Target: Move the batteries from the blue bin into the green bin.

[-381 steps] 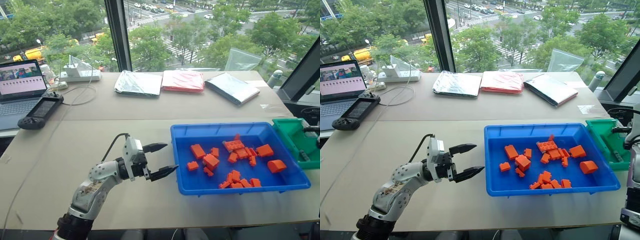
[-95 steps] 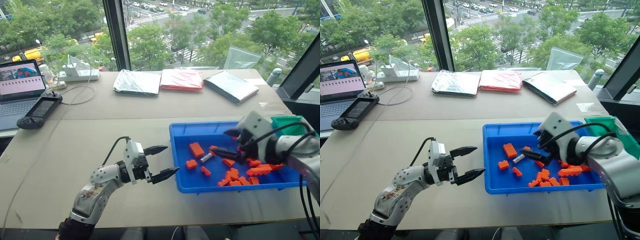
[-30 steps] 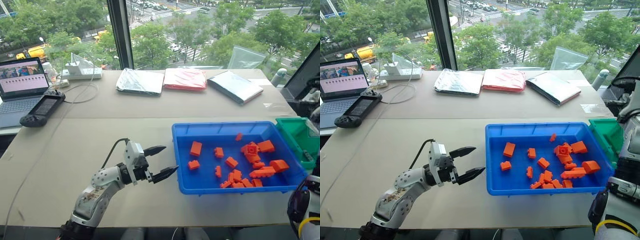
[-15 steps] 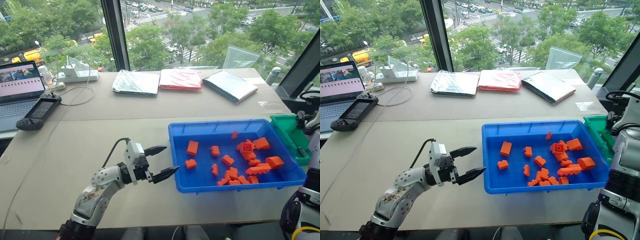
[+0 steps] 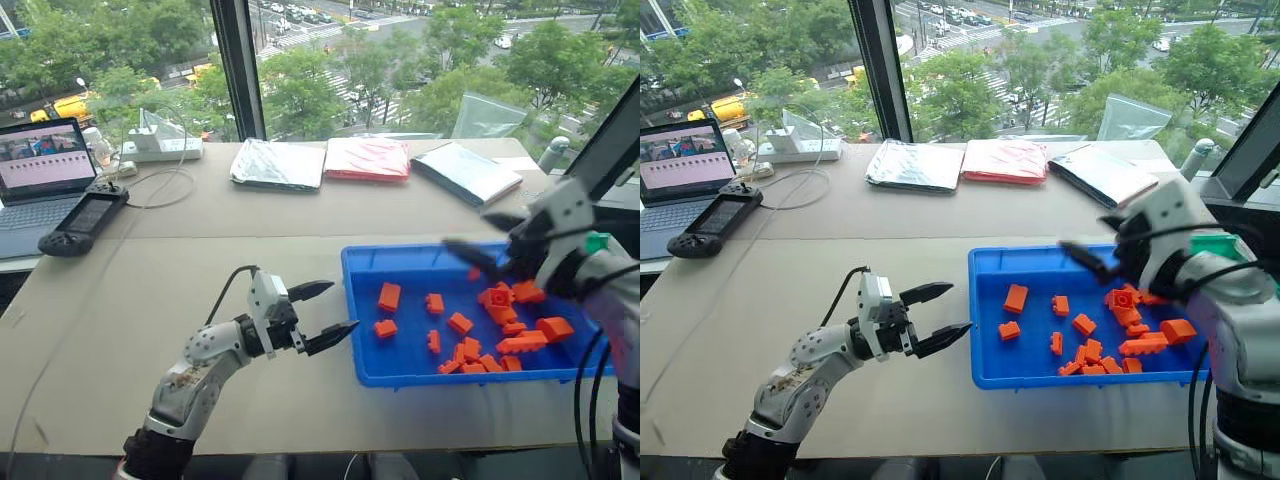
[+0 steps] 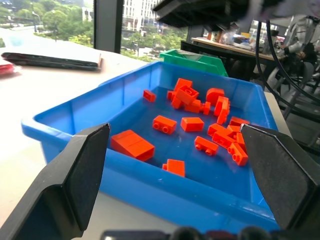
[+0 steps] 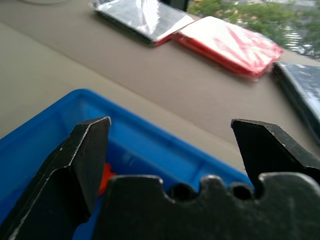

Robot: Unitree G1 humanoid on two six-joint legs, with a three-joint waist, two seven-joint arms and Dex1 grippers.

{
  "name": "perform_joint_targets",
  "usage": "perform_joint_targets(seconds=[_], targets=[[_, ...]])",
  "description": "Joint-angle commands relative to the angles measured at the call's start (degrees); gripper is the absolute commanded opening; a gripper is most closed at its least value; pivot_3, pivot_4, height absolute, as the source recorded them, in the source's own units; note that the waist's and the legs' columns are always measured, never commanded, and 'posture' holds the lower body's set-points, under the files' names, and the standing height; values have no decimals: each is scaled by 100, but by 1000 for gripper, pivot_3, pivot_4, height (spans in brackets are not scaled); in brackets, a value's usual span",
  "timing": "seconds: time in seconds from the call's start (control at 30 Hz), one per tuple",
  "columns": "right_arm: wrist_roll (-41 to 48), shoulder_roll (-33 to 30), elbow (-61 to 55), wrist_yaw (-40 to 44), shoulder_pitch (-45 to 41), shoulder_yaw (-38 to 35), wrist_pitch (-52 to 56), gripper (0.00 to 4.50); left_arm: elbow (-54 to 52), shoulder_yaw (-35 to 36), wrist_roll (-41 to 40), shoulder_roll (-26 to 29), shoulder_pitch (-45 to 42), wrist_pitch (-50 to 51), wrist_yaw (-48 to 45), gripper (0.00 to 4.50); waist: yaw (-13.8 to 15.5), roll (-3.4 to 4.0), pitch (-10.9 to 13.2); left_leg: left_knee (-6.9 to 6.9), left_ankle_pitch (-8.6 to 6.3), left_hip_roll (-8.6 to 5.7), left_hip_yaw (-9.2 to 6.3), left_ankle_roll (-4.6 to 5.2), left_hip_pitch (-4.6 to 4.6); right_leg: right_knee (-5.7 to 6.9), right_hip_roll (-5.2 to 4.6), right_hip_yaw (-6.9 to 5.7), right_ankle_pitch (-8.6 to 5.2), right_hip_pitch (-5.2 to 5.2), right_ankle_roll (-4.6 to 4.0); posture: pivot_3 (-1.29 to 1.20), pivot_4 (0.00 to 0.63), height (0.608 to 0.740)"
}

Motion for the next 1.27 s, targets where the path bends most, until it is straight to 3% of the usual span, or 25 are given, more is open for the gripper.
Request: perform_joint_targets(seconds=[0.03,0.27,0.4,0.5,0.77,1.27], targets=[[880,-144,-658,685,528,-571,-25,4483,-183,239,-180,-6,-12,110,153,4500,11,-8,3,1,-1,0,0,1,0,-1,-1,-1,0,1,1,0,150,740],[-390,538,-639,-957,1082,-206,-625,4483,-433,692,169,-181,54,644,1635,4500,-32,-26,5,2,3,1,2,-6,19,16,8,6,1,4,0,0,150,740],[-1471,1519,-705,-2675,1035,-217,-1140,4483,-835,985,440,-725,11,1058,3032,4500,-33,-29,5,2,7,0,-1,-12,19,18,8,7,1,3,1,0,150,740],[-2127,1937,-667,-3375,1226,15,-1440,4483,-695,1050,856,-1178,-179,1132,3954,4500,17,-32,3,-2,9,-6,-4,-16,17,19,6,8,1,-1,0,0,150,740],[-2661,2191,-112,-3580,1083,442,-2078,4483,-303,989,1620,-1778,-417,837,4868,4500,1,-34,2,-3,11,-9,-1,-20,18,19,6,10,1,-1,-1,0,150,740],[-2700,2434,147,-3491,731,794,-2286,4483,-57,1247,1857,-1773,-621,532,4933,4500,-35,-34,2,-6,11,-9,-2,-19,17,18,7,9,1,-3,-1,0,150,740]])
